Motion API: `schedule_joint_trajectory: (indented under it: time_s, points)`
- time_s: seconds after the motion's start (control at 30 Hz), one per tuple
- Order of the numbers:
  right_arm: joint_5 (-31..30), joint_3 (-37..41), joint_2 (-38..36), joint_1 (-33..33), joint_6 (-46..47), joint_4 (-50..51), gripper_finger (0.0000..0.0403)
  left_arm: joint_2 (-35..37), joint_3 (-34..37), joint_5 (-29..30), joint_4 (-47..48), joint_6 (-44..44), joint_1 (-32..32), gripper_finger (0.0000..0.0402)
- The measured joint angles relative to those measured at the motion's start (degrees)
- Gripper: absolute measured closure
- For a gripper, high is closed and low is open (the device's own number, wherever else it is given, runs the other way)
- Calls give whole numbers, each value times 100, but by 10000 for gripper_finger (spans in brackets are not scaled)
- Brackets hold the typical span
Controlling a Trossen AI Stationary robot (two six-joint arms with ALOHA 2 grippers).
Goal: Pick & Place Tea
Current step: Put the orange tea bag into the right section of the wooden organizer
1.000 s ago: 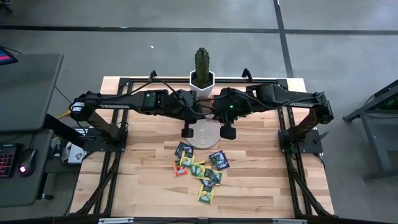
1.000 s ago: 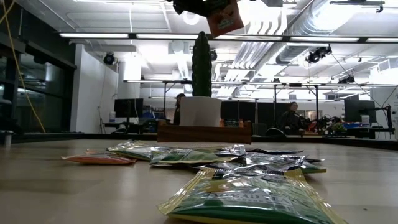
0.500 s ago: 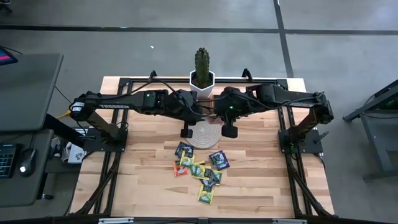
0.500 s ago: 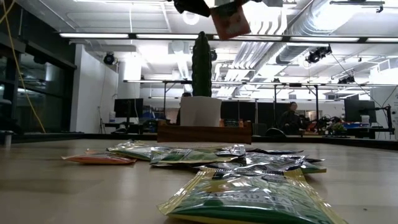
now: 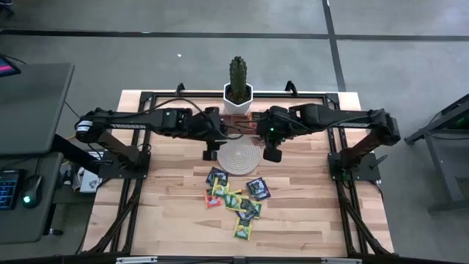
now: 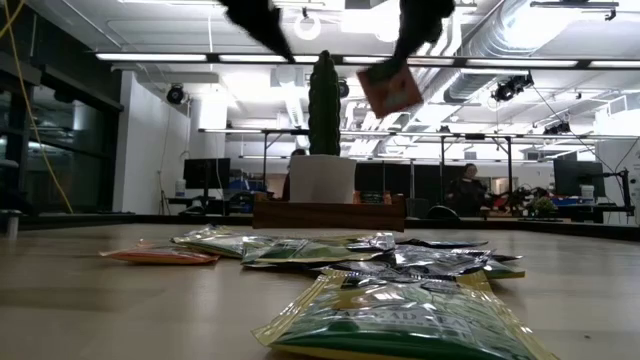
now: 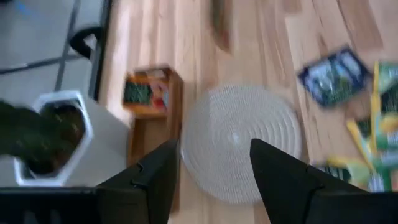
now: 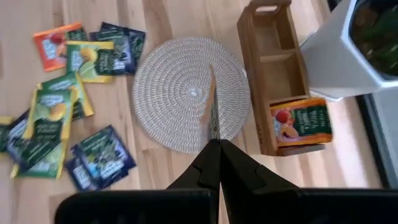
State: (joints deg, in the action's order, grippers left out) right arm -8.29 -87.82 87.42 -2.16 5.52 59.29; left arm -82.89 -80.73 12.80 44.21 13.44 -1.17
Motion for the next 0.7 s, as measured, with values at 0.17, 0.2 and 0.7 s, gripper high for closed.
schedule_joint_trajectory:
  time_s: [0.17, 0.2, 0.7]
  points:
    - [382, 1528, -623, -393, 140, -1503, 403, 644, 1290, -198, -855, -355, 2, 214]
    - [474, 1768, -731, -489, 142, -1781, 403, 782, 1560, -269, -1269, -461, 2, 215]
    - [2002, 3254, -916, -2371, -736, -3820, 403, 2685, 4516, -1028, -4595, -2042, 4, 216]
